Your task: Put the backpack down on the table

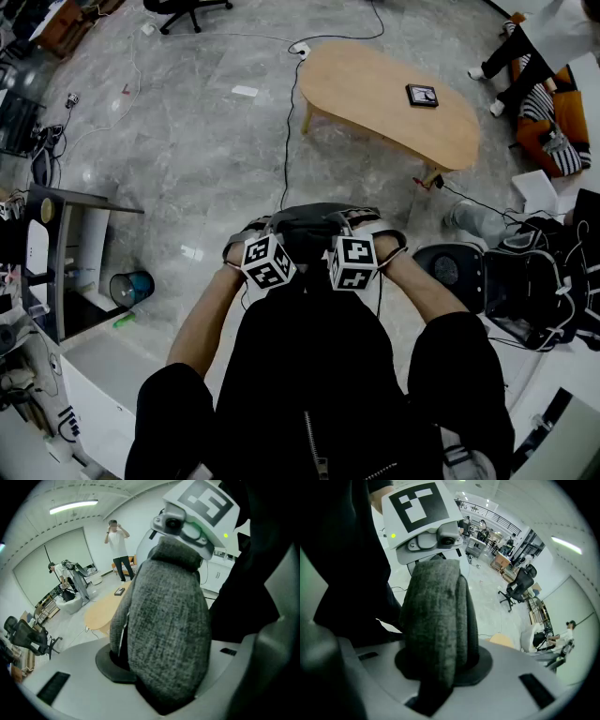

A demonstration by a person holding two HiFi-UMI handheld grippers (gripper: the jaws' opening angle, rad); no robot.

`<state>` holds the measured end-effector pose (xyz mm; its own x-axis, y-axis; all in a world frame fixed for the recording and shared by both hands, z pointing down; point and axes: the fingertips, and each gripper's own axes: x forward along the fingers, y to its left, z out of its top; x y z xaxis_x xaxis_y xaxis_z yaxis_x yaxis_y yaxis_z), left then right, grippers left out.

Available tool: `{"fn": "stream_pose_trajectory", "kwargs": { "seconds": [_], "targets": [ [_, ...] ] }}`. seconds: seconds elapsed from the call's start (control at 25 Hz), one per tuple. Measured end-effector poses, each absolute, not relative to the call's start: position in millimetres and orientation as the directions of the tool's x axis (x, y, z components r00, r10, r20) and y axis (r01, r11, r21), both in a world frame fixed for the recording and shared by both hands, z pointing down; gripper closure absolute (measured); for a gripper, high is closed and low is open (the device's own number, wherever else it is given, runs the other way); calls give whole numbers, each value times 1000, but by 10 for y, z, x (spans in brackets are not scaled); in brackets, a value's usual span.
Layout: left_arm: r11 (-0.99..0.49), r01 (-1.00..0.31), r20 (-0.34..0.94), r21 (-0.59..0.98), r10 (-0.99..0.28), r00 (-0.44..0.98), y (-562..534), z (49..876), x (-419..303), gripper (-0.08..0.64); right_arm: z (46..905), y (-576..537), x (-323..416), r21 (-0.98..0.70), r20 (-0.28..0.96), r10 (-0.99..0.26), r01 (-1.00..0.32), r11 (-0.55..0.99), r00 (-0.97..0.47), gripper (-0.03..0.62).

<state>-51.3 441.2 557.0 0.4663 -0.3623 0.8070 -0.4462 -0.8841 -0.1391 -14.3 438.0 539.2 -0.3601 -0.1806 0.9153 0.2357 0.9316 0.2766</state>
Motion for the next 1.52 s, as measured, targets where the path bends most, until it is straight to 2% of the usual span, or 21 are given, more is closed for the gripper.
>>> {"fn": "stream_pose_trajectory", "kwargs": {
  "seconds": [0.28,0.96,1.28,1.52],
  "targets": [
    [-886,-441,809,-146,-364,462,4626,5584,-657,391,5414,4603,-289,275,912,-177,232,933,-371,497],
    [-905,-404,815,-136,-334,473,4376,5579,-721,391,5404,4370,-351,248,917,-165,196,949,-363,495],
    [-928,-352,810,-124,-300,504,4370,5602,-847,391,5419,4385,-480,239,924,-180,141,961,-338,495],
    [-952,-274,816,-137,-266,514,4336,5653,-944,391,5482,4391,-574,243,919,-213,51,969,-333,495]
  ]
}}
